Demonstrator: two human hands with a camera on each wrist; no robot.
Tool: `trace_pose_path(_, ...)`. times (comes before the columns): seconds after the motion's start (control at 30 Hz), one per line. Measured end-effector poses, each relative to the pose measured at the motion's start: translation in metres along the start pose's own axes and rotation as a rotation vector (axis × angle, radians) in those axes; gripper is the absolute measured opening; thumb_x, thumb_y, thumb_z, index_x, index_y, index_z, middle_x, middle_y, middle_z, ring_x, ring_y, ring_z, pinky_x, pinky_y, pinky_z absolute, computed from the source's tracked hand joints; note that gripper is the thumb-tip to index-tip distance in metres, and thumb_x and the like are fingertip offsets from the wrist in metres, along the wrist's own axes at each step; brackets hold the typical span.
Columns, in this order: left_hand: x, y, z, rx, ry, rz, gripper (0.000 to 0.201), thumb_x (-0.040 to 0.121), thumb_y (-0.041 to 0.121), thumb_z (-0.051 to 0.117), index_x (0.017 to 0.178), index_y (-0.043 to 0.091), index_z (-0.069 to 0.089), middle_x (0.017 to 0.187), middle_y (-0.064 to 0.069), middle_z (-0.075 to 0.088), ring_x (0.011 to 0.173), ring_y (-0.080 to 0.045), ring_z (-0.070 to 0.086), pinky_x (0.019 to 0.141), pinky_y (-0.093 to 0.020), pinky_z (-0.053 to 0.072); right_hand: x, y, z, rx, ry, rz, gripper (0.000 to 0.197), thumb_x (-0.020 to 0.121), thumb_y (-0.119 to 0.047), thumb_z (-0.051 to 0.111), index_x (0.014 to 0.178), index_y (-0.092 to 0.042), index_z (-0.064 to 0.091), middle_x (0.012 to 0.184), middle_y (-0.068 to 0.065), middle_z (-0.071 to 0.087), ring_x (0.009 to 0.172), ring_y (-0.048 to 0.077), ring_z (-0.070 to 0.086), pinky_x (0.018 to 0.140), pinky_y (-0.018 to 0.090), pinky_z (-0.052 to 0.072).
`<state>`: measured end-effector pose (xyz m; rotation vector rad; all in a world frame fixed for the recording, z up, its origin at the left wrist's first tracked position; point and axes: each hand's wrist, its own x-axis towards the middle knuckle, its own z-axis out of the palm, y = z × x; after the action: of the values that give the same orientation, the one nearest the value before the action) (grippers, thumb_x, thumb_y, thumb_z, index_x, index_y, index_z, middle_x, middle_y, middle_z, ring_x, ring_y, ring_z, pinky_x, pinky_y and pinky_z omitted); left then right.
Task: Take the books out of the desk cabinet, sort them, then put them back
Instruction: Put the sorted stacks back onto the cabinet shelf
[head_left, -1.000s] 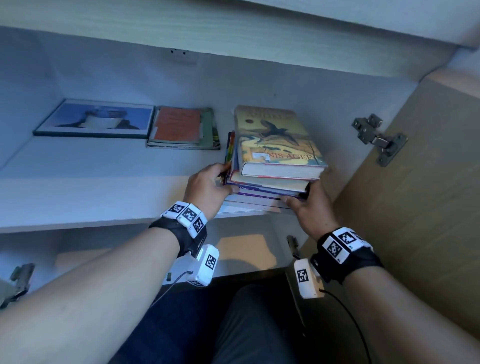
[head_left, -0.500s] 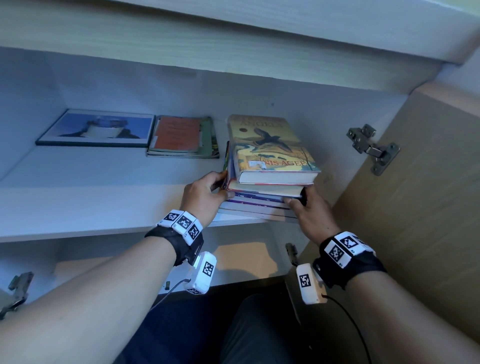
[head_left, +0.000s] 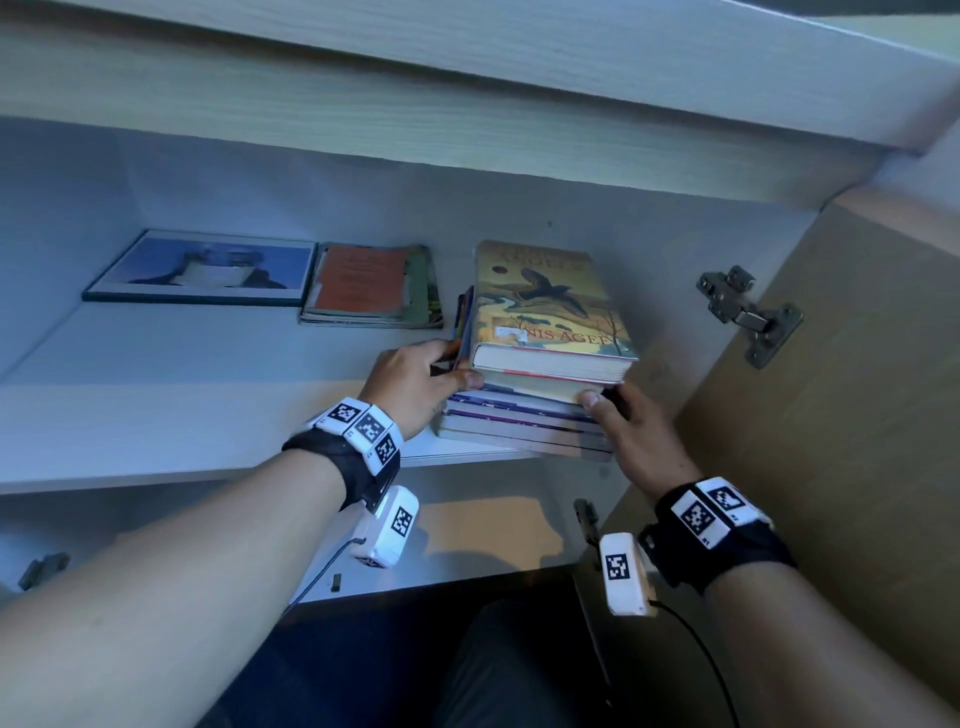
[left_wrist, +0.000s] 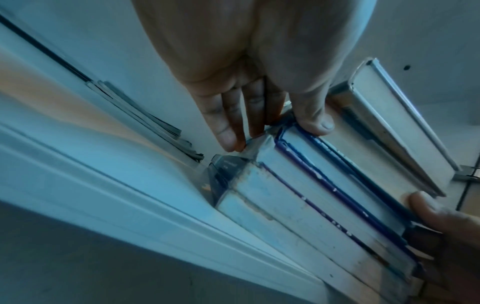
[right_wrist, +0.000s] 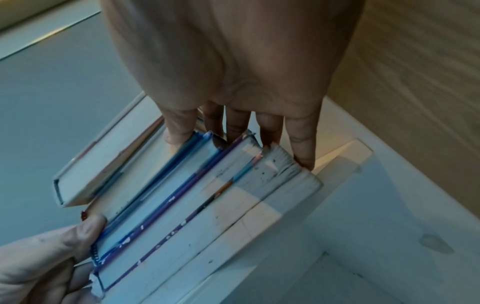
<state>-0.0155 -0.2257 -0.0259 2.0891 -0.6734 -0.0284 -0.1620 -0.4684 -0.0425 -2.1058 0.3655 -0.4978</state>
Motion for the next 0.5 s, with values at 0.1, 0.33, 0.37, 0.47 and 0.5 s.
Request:
trace_pose_path(0.1, -0.001, 0.0, 0.005, -0.007, 0.021, 0.011, 0.035, 0.083, 0.044, 0.079, 0.104, 0.017, 0.077, 0.106, -0.001, 0.071, 0.096, -0.02, 0.066, 0.08, -0.025, 0.048, -0.002, 0.0, 0.001, -0.001, 0.012, -0.006, 0.016, 0.102, -0.034, 0.058, 0.111, -0.024, 0.068, 0.109, -0.015, 0.071, 0.108, 0.008, 0.063, 0.084, 0.025, 0.043)
trace_pose_path(0.33, -0.007, 0.006, 0.001, -0.026, -0.072, -0.004, 0.053, 0.083, 0.045, 0.079, 0.13, 0.026, 0.064, 0.134, -0.001, 0.065, 0.123, -0.023, 0.06, 0.097, -0.028, 0.046, -0.005, -0.006, -0.011, 0.154, -0.04, 0.095, 0.053, 0.086, -0.054, 0.072, 0.131, -0.031, 0.055, 0.117, -0.025, 0.067, 0.111, 0.005, 0.063, 0.093, 0.036, 0.049)
trace_pose_path(0.37, -0.009, 0.011, -0.002, -0.017, -0.099, 0.006, 0.073, 0.081, 0.05, 0.079, 0.145, 0.027, 0.053, 0.148, 0.0, 0.055, 0.135, -0.021, 0.052, 0.108, -0.031, 0.042, -0.005, -0.01, -0.016, 0.221, -0.004, 0.111, 0.075, 0.081, -0.059, 0.074, 0.145, -0.036, 0.043, 0.135, -0.02, 0.061, 0.126, 0.009, 0.057, 0.1, 0.041, 0.048)
trace_pose_path(0.47, -0.008, 0.024, -0.01, -0.033, -0.075, 0.034, 0.09, 0.08, 0.06, 0.074, 0.155, 0.023, 0.041, 0.159, 0.001, 0.043, 0.143, -0.017, 0.043, 0.118, -0.034, 0.035, -0.001, -0.029, -0.021, 0.23, 0.039, 0.042, 0.077, 0.095, -0.048, 0.065, 0.158, -0.044, 0.022, 0.156, -0.013, 0.04, 0.14, 0.007, 0.042, 0.108, 0.033, 0.044)
trace_pose_path(0.5, -0.005, 0.026, -0.011, -0.026, -0.043, 0.05, 0.081, 0.083, 0.057, 0.072, 0.152, 0.023, 0.047, 0.154, 0.001, 0.05, 0.138, -0.016, 0.049, 0.115, -0.031, 0.038, 0.0, -0.034, -0.019, 0.19, 0.012, 0.009, 0.07, 0.101, -0.039, 0.06, 0.16, -0.038, 0.023, 0.153, -0.014, 0.041, 0.137, 0.004, 0.042, 0.106, 0.02, 0.043)
